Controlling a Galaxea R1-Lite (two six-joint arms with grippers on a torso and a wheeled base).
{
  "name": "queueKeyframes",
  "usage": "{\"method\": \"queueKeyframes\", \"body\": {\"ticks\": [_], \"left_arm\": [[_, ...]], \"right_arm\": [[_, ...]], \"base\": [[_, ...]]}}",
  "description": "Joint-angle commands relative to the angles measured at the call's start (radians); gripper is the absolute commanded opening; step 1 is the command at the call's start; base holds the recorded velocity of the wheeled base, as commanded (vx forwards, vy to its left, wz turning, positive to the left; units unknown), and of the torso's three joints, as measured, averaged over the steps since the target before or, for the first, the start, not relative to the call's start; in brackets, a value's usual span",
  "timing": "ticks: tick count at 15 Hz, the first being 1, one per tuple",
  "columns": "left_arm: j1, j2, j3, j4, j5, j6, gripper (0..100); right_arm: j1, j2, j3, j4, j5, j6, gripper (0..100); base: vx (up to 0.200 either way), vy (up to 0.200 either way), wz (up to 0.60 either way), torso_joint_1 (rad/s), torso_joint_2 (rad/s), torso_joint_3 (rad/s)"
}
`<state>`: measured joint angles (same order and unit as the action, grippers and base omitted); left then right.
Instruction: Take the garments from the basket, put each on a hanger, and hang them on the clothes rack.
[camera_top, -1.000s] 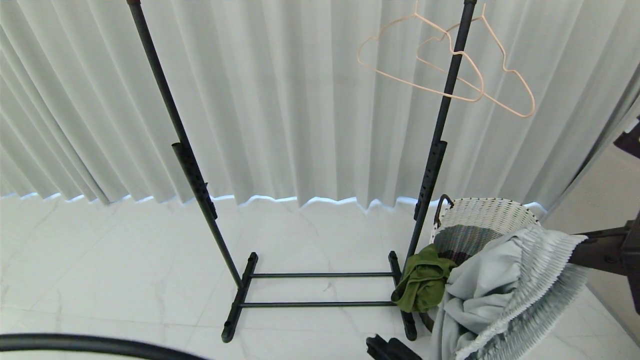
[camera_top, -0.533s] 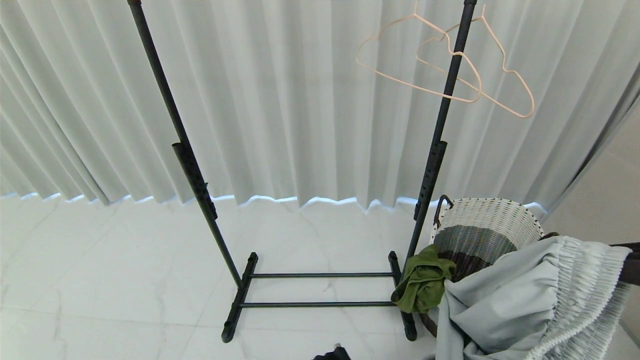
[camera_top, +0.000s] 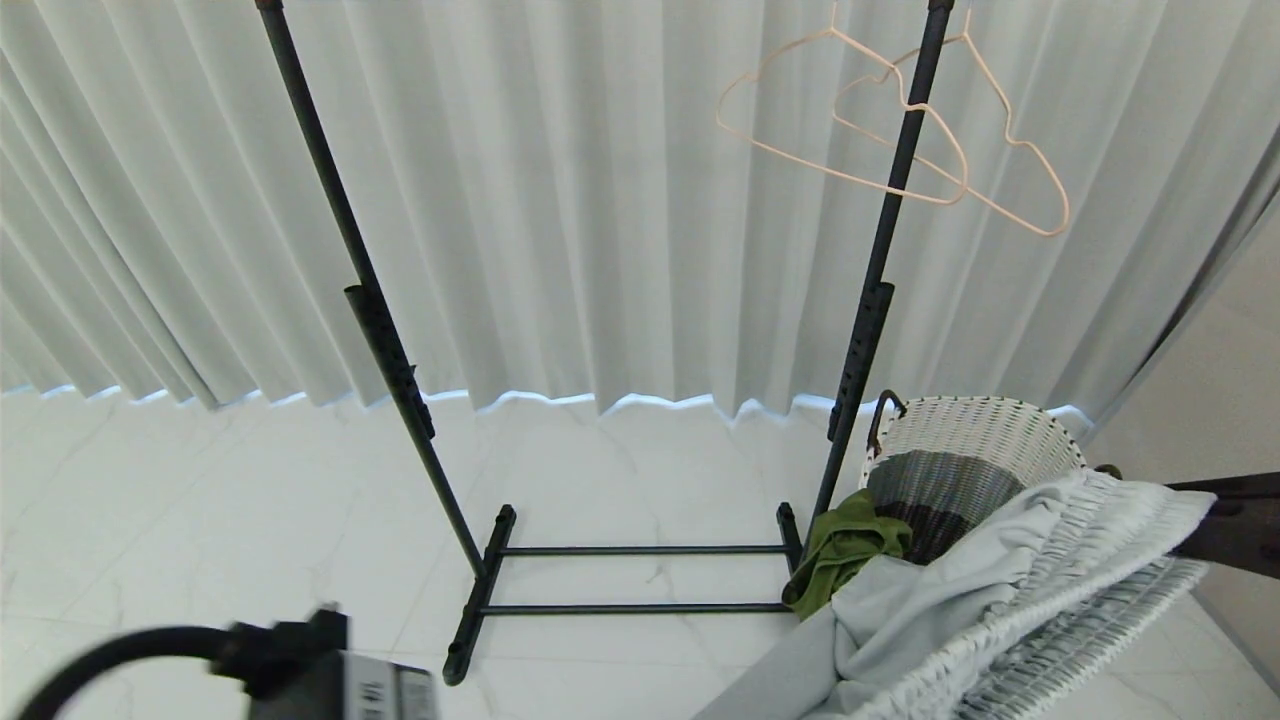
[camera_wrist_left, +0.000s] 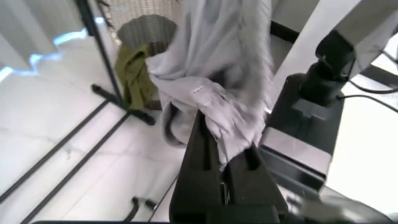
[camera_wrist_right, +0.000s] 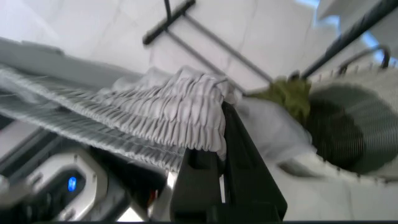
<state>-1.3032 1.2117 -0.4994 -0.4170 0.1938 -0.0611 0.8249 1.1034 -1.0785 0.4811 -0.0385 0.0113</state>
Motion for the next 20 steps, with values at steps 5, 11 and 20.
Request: {"method": "queueKeyframes", "body": {"ticks": [5, 11, 20], "left_arm": [[0.038, -0.351, -0.314, 0.402, -0.001, -0.003, 0], [0.041, -0.347, -0.352, 0.426, 0.006, -0.003, 0], [0.403, -0.004, -0.611, 0.535, 0.026, 0.003, 0]], "right_arm": [[0.000, 0.141, 0.054, -0.248, 0.000, -0.004, 0], [0.002, 0.153, 0.055, -0.263, -0.009, -0.002, 0], [-0.102, 0.107, 0.026, -0.329, -0.142, 0.007, 0]], "base": [[0.000, 0.000, 0.00, 0.000, 0.00, 0.000], [0.000, 0.000, 0.00, 0.000, 0.00, 0.000], [0.000, 0.000, 0.00, 0.000, 0.00, 0.000]]}}
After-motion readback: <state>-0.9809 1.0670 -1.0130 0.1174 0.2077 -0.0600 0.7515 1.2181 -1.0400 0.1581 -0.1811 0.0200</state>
